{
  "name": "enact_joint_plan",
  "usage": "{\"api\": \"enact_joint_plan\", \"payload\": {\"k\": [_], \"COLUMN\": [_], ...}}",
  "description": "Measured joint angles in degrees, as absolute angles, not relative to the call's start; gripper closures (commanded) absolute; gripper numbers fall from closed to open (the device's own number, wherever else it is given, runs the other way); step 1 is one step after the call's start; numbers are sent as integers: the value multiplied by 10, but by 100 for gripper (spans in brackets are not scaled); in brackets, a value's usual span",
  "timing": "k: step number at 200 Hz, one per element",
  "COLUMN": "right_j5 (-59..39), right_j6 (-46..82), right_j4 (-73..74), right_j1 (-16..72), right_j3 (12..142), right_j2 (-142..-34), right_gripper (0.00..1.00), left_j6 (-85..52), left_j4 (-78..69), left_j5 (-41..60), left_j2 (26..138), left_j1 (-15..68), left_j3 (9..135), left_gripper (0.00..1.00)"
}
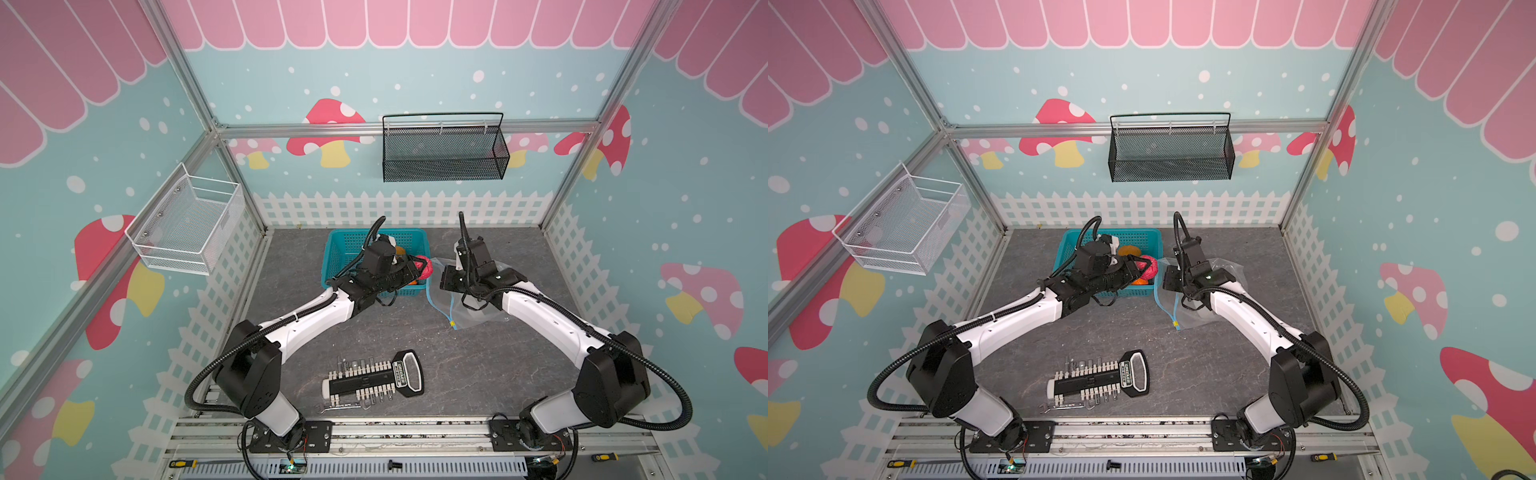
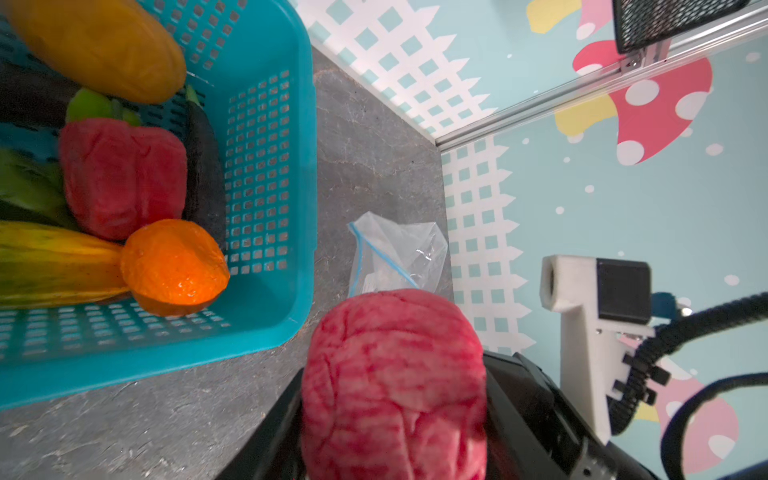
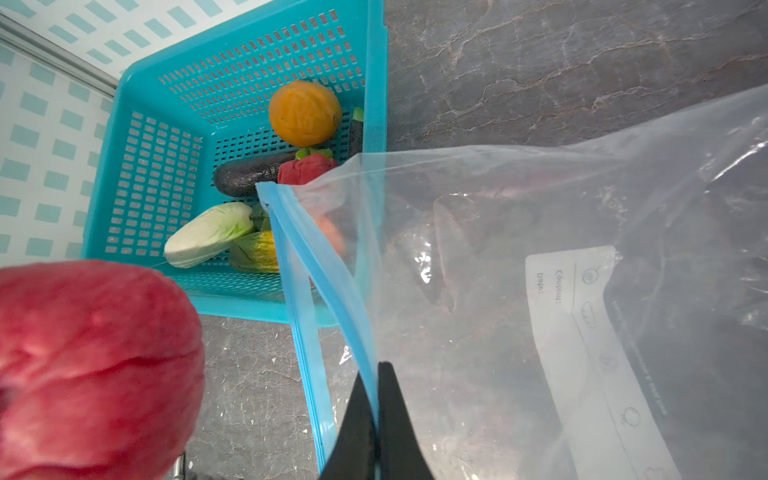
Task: Place the food in the zip-top bag and seal the zipper
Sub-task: 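Lift the pink beet with the left gripper and carry it over the bag opening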
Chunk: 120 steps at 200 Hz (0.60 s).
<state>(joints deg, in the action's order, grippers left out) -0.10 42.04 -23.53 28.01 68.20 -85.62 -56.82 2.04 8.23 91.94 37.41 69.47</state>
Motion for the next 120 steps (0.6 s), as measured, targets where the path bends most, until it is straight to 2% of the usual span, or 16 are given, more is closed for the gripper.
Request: {"api": "enact_joint_plan", "payload": {"k": [120], "right_j5": [-16], "right_j6": [451], "right_j4": [-224], "right_j1": [277], "right_j3": [682], "right_j2": [-816], "right_gripper": [100], "left_j6": [-568], "left_j4": [-11], "left_j5": [86], "left_j2": [969], "left_j1": [388], "left_j3": [695], "left_gripper": [67]}}
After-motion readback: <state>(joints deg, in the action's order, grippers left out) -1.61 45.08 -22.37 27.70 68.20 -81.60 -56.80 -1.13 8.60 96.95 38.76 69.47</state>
